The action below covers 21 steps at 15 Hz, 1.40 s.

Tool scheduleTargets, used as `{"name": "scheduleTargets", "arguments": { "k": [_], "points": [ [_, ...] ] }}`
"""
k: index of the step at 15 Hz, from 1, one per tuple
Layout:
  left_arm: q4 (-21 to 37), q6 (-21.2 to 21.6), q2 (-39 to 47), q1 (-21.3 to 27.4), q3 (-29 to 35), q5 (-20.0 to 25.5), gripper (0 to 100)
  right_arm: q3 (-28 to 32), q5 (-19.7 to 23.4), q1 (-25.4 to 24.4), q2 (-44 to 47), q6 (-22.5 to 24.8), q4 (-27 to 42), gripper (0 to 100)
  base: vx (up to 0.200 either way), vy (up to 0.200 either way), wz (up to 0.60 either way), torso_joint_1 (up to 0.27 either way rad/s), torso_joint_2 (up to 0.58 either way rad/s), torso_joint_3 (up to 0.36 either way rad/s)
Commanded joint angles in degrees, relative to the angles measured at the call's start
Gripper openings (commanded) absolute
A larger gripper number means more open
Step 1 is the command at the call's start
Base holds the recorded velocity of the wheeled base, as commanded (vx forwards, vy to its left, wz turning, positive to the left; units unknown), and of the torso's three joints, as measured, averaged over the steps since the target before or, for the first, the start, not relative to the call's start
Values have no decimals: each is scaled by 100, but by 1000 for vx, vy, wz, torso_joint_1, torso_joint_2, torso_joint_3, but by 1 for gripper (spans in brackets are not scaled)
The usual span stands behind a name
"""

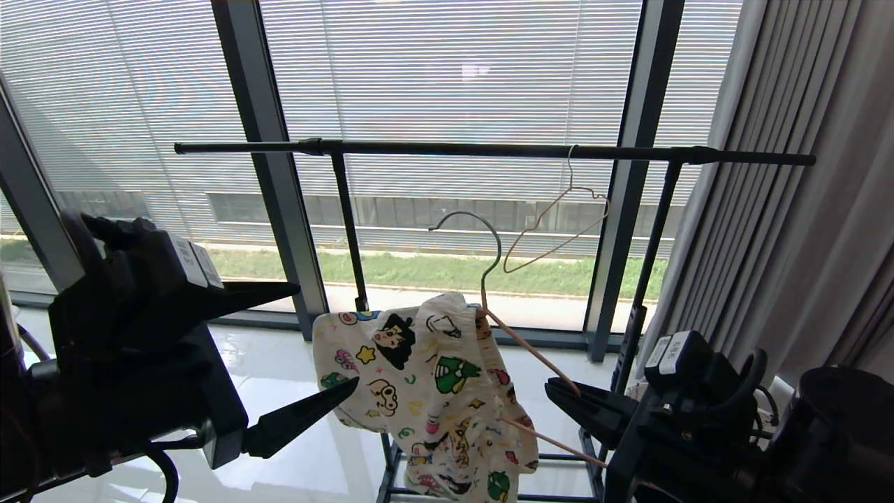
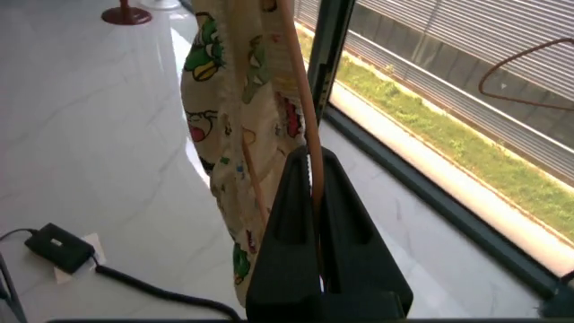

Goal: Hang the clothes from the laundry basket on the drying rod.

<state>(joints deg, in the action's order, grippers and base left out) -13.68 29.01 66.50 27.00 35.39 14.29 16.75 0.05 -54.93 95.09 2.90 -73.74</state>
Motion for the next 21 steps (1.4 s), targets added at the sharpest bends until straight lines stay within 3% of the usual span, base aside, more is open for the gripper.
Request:
{"name": "scheduleTargets", "arguments": {
  "k": [1, 5, 7, 10, 16, 19, 20, 21],
  "points": [
    [-3, 43, -172, -107, -217, 101, 100, -225, 259, 17, -192, 167, -9, 0, 0, 0, 0, 0, 0, 0],
    [-3, 588, -190, -37, -709, 733, 100, -471, 716, -9, -140, 545, -9, 0, 0, 0, 0, 0, 0, 0],
    [-3, 614, -155, 16, -893, 751, 100, -506, 769, -9, -148, 606, -9, 0, 0, 0, 0, 0, 0, 0],
    [-3, 623, 197, 139, -964, 742, 100, -480, 1305, -9, -148, 1046, -9, 0, 0, 0, 0, 0, 0, 0],
    [-329, 623, 909, 525, -937, 725, 100, -445, 1305, -273, -104, 1301, -9, 0, 0, 0, 0, 0, 0, 0],
    [-838, 597, 1251, 517, -973, 716, 100, -436, 1296, -396, -122, 1389, -9, 0, 0, 0, 0, 0, 0, 0],
    [-838, 605, 1269, 525, -964, 716, 0, -427, 1296, -396, -131, 1397, -9, 0, 0, 0, 0, 0, 0, 0],
    [-838, 605, 1287, 543, -964, 716, 0, -427, 1296, -396, -140, 1406, -18, 0, 0, 0, 0, 0, 0, 0]
  ]
}}
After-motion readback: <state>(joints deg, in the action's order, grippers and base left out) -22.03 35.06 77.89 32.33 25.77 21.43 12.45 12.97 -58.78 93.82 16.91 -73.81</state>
